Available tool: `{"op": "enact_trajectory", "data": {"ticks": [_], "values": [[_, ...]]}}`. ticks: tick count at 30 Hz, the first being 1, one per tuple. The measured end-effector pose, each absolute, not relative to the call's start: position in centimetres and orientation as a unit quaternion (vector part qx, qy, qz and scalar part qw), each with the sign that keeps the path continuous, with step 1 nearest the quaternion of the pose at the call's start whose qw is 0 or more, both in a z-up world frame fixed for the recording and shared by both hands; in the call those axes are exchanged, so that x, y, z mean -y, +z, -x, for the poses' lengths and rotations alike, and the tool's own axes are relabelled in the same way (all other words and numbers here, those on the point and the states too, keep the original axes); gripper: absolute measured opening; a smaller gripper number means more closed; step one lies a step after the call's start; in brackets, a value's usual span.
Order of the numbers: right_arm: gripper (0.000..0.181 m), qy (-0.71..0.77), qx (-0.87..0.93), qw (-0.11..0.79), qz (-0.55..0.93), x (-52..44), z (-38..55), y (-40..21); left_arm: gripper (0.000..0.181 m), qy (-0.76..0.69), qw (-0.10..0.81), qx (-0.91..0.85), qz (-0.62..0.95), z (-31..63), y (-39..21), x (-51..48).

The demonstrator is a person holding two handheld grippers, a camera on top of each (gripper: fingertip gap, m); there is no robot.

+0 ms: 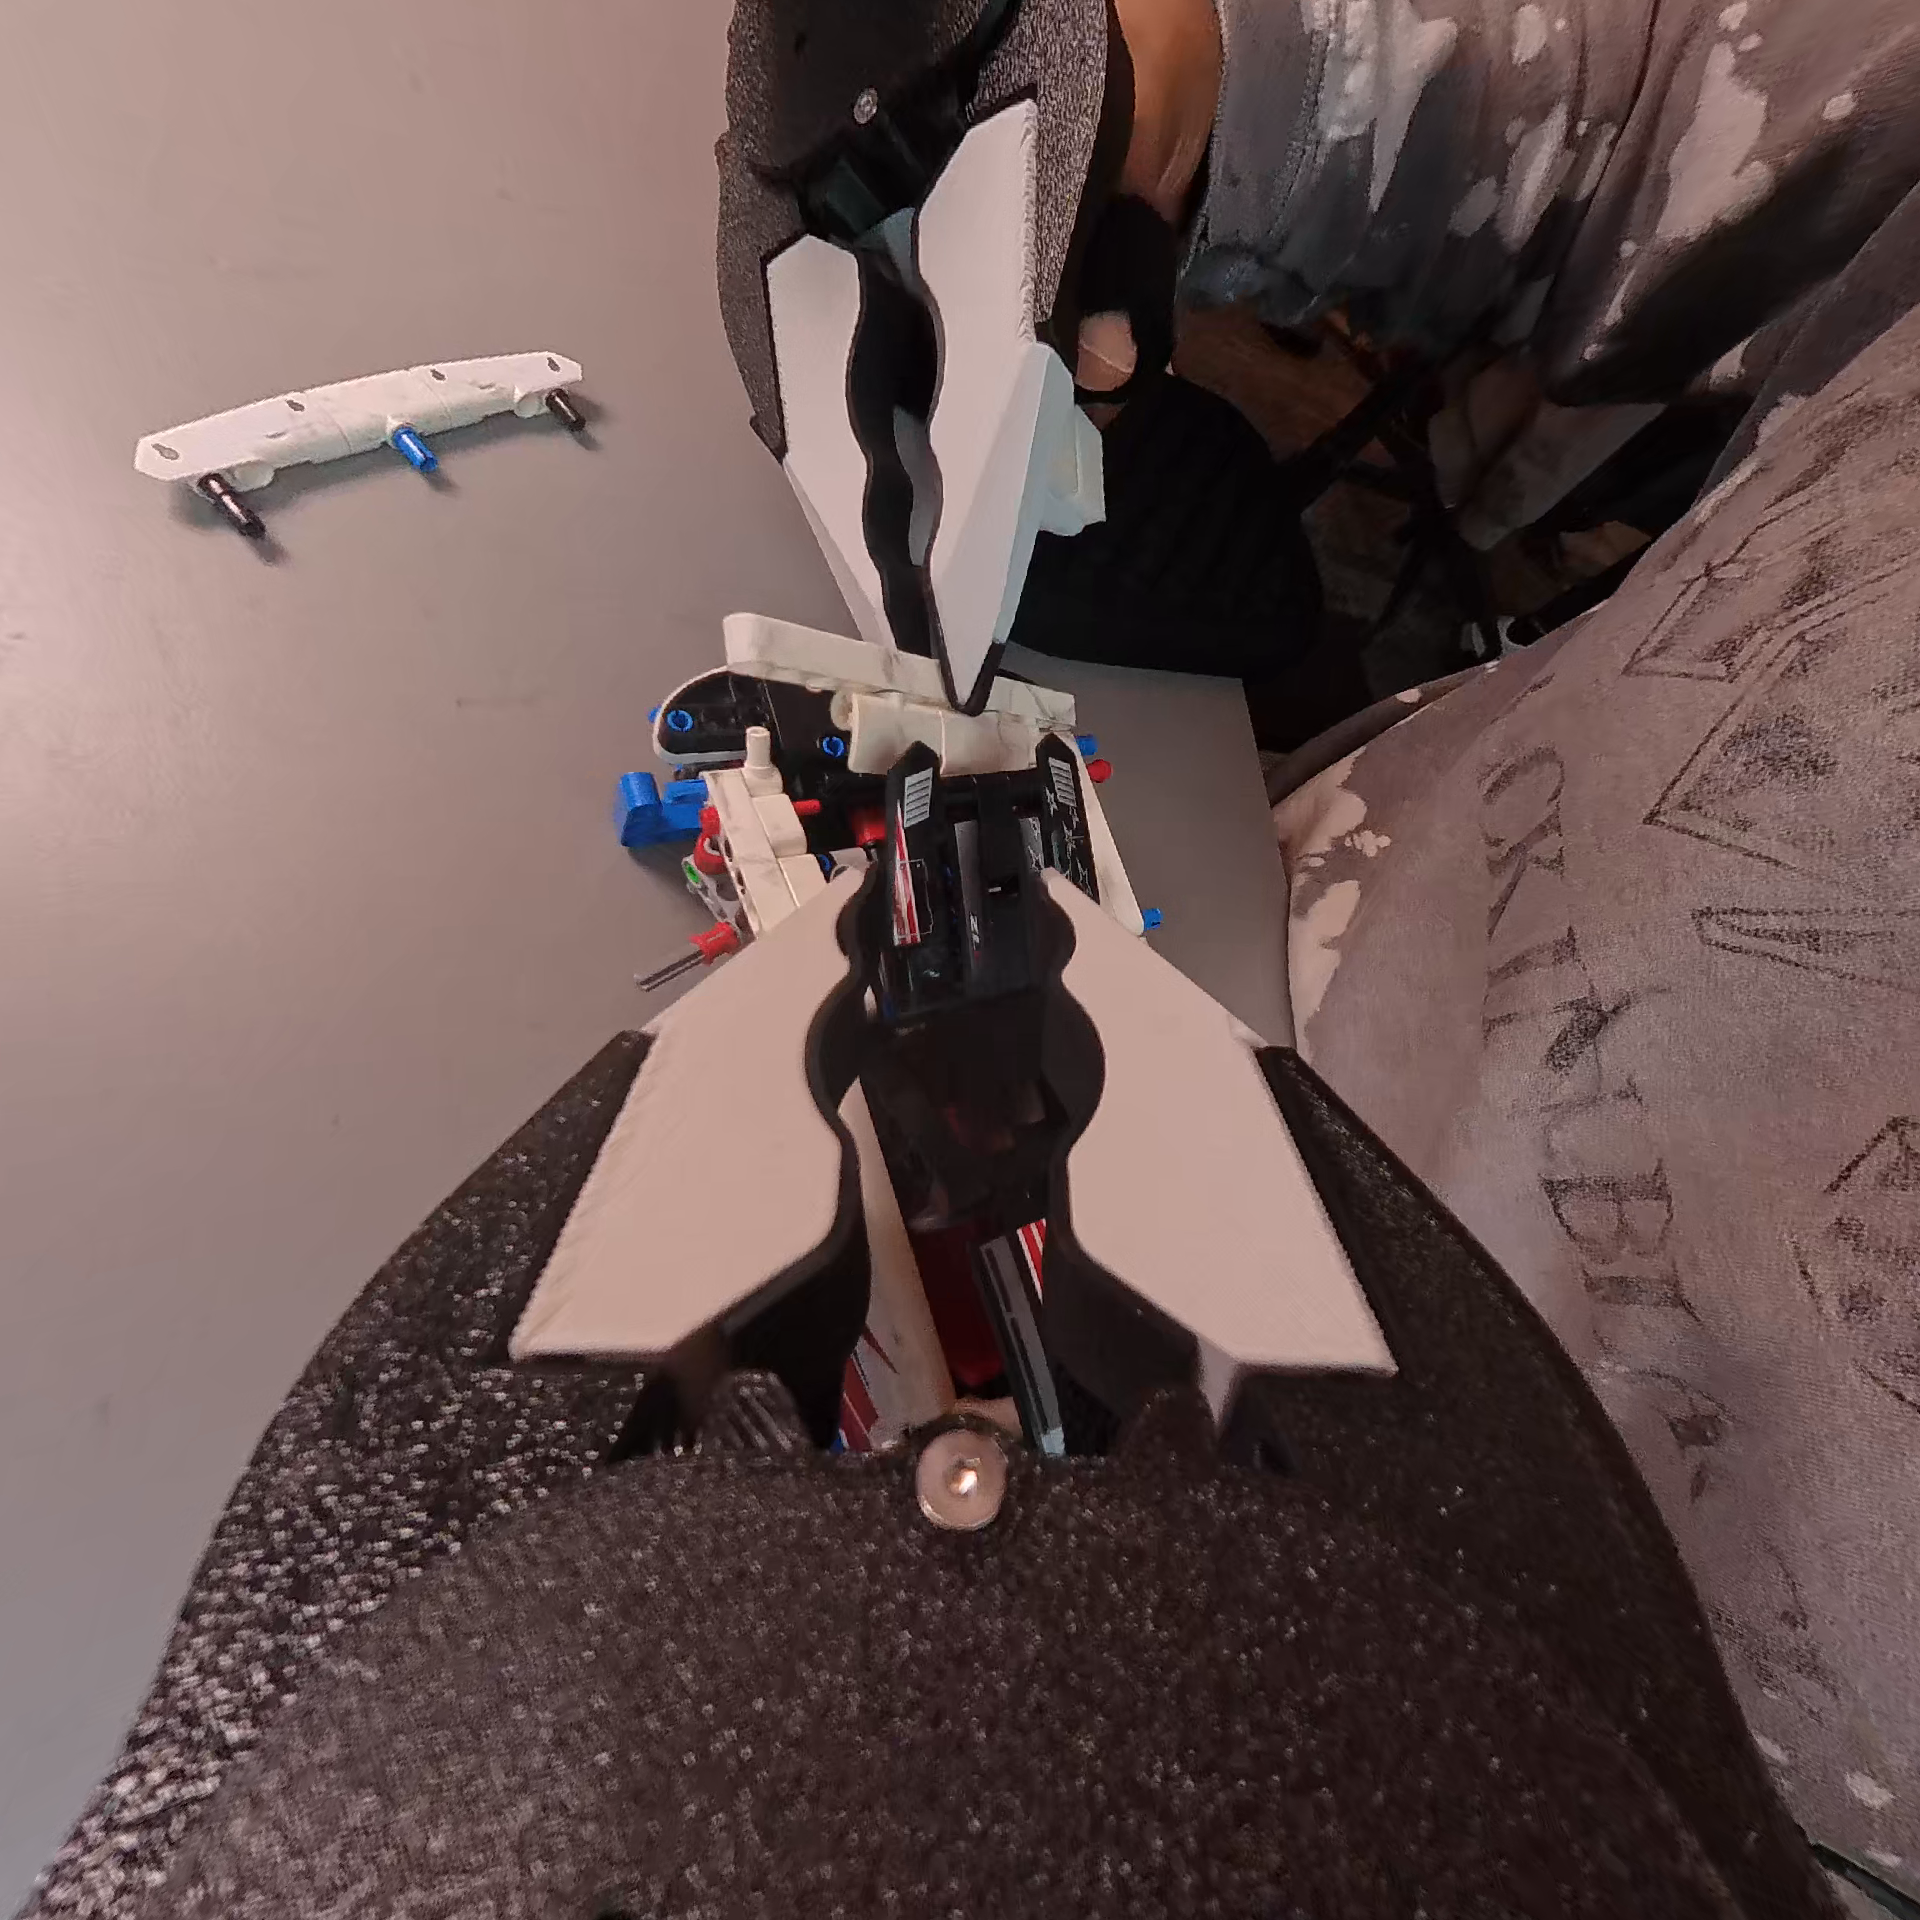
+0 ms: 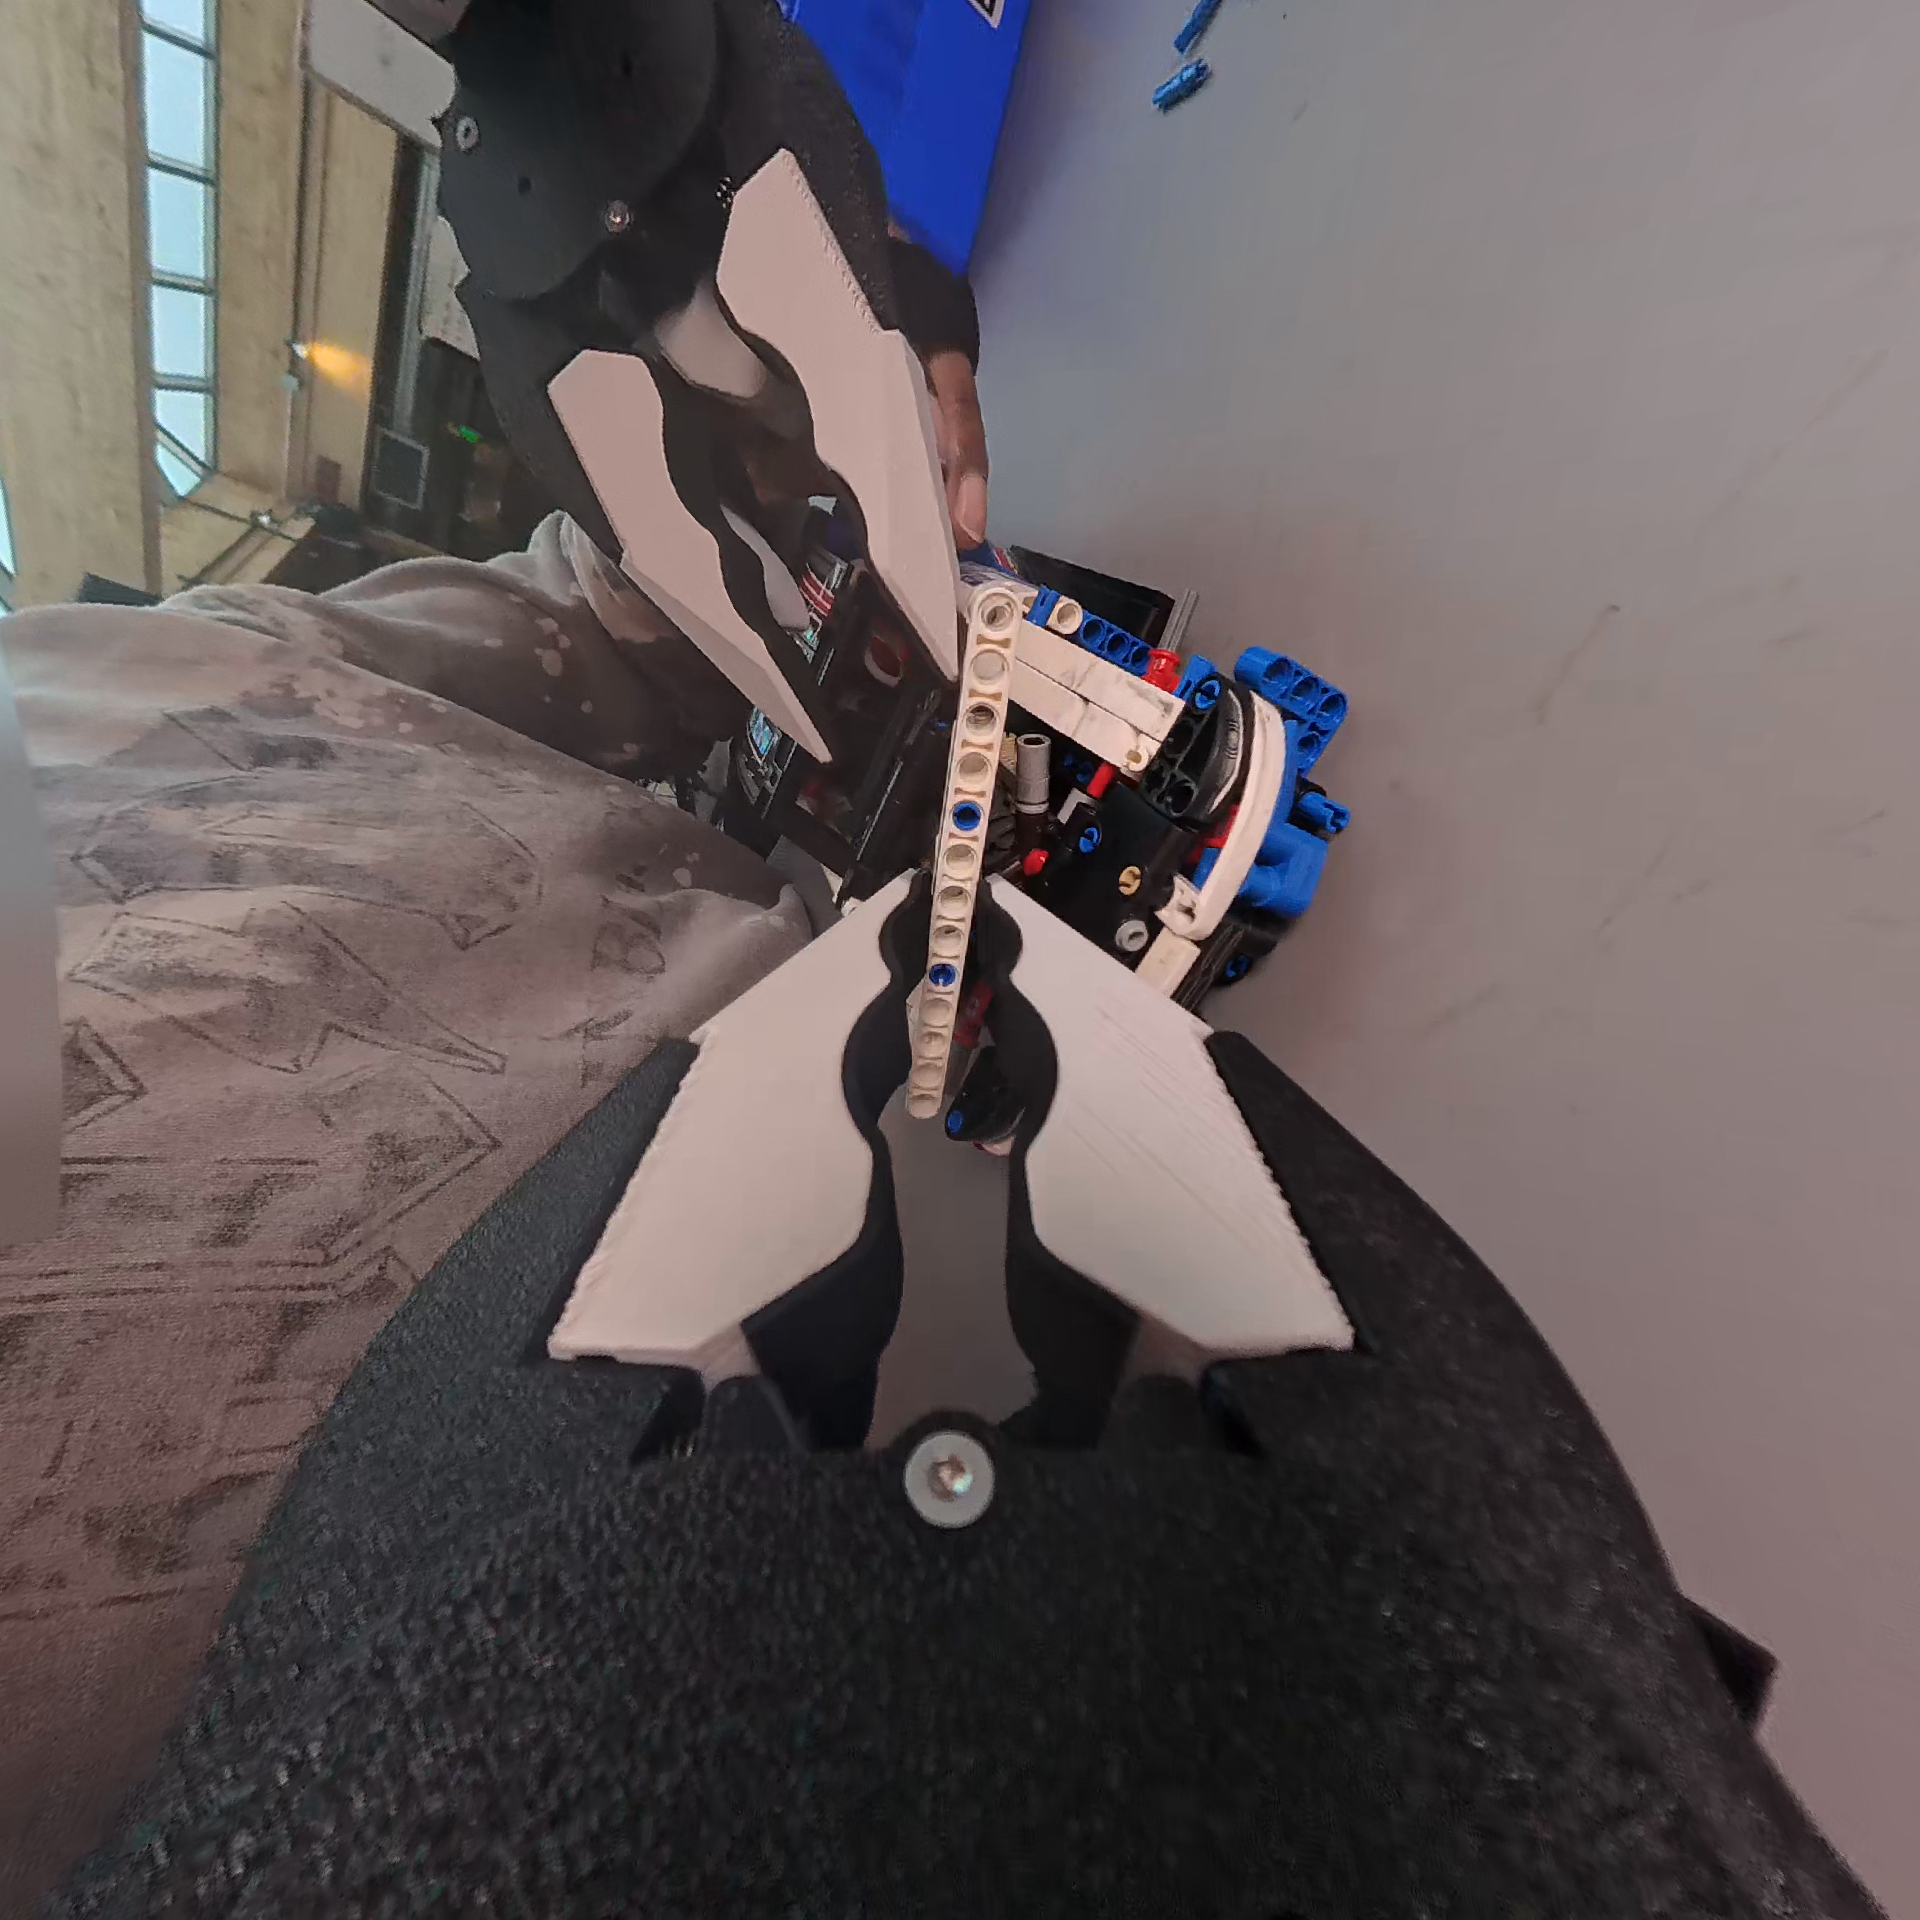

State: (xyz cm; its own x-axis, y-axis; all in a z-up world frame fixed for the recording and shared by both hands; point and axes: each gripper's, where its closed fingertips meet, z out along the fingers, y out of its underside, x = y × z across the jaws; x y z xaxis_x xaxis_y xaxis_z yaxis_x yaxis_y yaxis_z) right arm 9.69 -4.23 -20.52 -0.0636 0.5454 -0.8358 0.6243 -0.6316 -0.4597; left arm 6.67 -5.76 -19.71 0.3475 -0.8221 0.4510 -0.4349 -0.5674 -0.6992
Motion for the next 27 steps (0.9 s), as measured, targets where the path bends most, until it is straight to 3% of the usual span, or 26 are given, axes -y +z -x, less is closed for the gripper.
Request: {"op": "enact_trajectory", "data": {"ticks": [1, 8, 17, 23, 27], "values": [[0.007, -0.588, -0.425, 0.034, -0.687, 4.2, -9.7, -20.6, 0.027, -0.409, 0.238, -0.4, 0.785, -6.8, -19.7, 5.8], [0.006, -0.598, -0.35, 0.111, -0.713, 4.3, -10.4, -21.3, 0.031, -0.418, 0.245, -0.398, 0.779, -7.1, -19.6, 6.1], [0.008, -0.596, -0.38, 0.081, -0.702, 4.1, -10.6, -20.8, 0.04, -0.407, 0.252, -0.355, 0.803, -5.3, -19.5, 5.4], [0.012, -0.566, -0.426, 0.04, -0.705, 4.1, -10.5, -21.0, 0.033, -0.526, 0.167, -0.257, 0.793, -5.8, -20.3, 2.7], [0.009, -0.554, -0.439, 0.025, -0.707, 4.4, -10.7, -21.2, 0.026, -0.52, 0.105, -0.299, 0.793, -7.0, -21.7, 2.9]]}}
